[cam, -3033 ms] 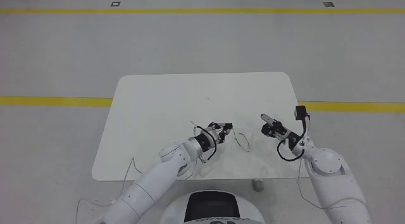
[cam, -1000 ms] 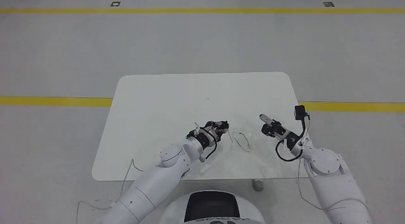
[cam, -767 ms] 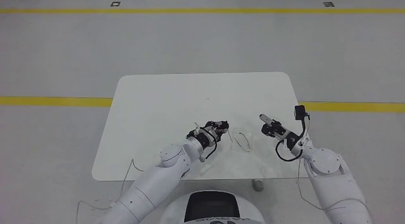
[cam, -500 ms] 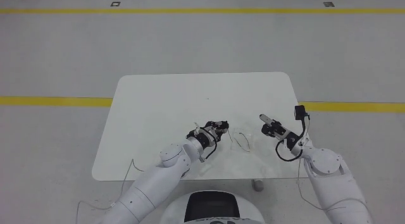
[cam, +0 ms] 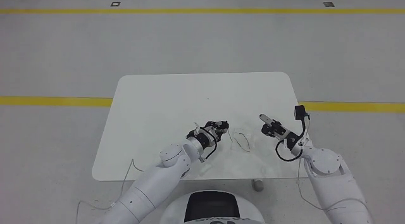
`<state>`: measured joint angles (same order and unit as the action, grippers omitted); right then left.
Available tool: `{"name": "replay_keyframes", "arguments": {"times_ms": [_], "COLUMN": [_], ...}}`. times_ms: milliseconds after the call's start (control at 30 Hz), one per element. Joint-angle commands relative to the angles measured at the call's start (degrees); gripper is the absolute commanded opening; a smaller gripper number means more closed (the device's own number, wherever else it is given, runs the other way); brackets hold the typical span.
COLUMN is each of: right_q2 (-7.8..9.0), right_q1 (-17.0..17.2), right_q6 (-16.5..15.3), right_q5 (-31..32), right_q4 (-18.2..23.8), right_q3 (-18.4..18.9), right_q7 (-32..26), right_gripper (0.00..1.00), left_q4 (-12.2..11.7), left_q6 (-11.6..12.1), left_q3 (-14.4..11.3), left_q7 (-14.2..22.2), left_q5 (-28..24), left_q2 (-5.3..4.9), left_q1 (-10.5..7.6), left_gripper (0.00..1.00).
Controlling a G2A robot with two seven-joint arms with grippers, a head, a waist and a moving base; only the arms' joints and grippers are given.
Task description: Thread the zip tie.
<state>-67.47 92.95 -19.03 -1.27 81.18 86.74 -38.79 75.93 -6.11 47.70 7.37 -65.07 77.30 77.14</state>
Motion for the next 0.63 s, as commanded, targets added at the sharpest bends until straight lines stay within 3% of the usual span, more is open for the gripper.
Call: {"name": "replay_keyframes", "arguments": {"times_ms": [0, 300, 500, 600], "right_q2": [0.0, 0.0, 0.0, 0.0], "right_q1": [0.0, 0.0, 0.0, 0.0], "right_q6": [0.0, 0.0, 0.0, 0.0], "right_q5": [0.0, 0.0, 0.0, 0.0], "right_q4": [0.0, 0.0, 0.0, 0.0], "right_q3": [0.0, 0.0, 0.0, 0.0], "right_q7": [0.0, 0.0, 0.0, 0.0], "right_gripper": [1.0, 1.0, 1.0, 1.0], "left_q4": [0.0, 0.3, -1.1, -1.9], "left_q6": [0.0, -0.3, -4.4, -5.7], "left_q3": [0.0, 0.1, 2.3, 2.5], "left_q7": [0.0, 0.7, 10.0, 13.4], "left_q5": [0.0, -1.4, -8.4, -8.6], "left_q2": [0.0, 0.06, -0.14, -0.29], "left_q1": [0.0, 0.31, -0.14, -0.45], "left_gripper": [0.0, 0.0, 0.0, 0.0]}}
